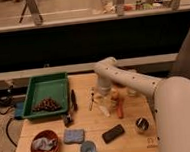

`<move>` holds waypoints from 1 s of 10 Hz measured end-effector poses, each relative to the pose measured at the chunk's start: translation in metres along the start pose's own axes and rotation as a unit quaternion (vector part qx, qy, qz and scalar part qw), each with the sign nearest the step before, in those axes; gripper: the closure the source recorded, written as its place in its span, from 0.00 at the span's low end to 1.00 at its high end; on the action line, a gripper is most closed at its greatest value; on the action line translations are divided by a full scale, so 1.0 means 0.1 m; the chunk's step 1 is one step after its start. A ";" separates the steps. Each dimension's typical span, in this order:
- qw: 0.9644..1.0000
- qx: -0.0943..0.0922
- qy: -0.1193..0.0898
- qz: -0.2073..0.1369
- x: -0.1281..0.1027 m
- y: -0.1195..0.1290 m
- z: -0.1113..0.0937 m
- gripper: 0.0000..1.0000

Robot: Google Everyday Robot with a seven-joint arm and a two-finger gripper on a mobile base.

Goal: Place banana in tray

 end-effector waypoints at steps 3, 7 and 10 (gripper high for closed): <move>1.000 -0.006 -0.002 -0.001 0.02 0.04 0.04 0.20; 1.000 -0.015 0.018 0.016 0.10 0.08 0.09 0.20; 0.999 -0.021 0.025 0.023 0.12 0.08 0.10 0.20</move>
